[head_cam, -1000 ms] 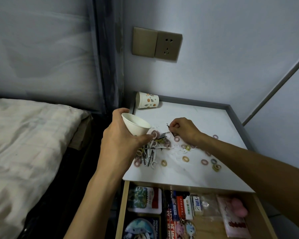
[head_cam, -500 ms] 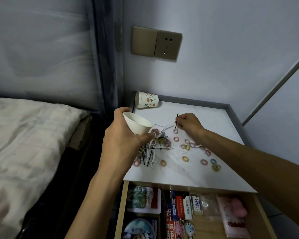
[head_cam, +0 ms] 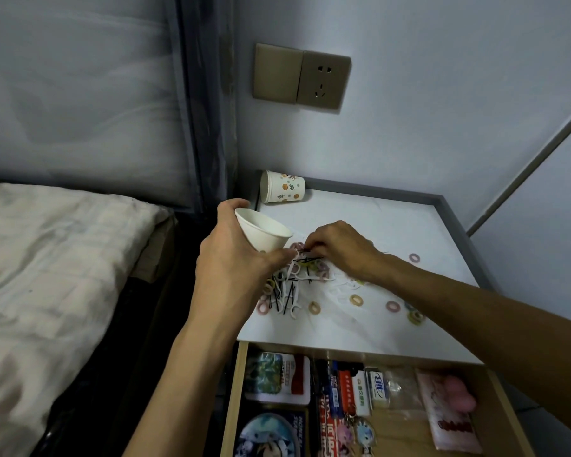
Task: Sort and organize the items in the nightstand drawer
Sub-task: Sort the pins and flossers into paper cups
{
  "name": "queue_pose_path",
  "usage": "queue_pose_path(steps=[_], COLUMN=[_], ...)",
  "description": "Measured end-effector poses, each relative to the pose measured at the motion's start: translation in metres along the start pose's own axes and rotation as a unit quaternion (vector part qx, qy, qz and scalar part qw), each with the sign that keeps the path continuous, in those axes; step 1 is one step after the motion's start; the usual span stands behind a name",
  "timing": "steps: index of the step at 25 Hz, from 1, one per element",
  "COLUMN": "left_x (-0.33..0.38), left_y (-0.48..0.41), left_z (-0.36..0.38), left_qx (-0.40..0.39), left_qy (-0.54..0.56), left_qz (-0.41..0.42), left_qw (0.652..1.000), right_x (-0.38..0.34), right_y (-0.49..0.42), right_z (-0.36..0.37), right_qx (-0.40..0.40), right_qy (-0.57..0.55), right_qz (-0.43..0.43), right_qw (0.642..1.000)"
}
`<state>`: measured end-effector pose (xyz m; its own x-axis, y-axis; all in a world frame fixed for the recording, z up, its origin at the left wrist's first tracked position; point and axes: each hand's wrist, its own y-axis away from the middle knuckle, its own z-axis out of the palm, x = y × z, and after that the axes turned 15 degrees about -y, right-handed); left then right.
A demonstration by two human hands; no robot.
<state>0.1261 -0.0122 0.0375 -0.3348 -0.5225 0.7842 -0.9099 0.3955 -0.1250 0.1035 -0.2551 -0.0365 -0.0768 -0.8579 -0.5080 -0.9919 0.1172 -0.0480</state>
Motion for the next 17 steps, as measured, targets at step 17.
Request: queue_pose_path(steps=[17], left_x=[-0.001], left_y=[0.001], left_z=[-0.003], left_qx=[-0.003], left_qy=[-0.008], left_qz=[0.007], left_qw=[1.000], right_x=[-0.010], right_y=[0.011], right_z=[-0.042], right_qx=[0.123], right_qy=[-0.154], right_qz=[0.080], right_qw=[0.977])
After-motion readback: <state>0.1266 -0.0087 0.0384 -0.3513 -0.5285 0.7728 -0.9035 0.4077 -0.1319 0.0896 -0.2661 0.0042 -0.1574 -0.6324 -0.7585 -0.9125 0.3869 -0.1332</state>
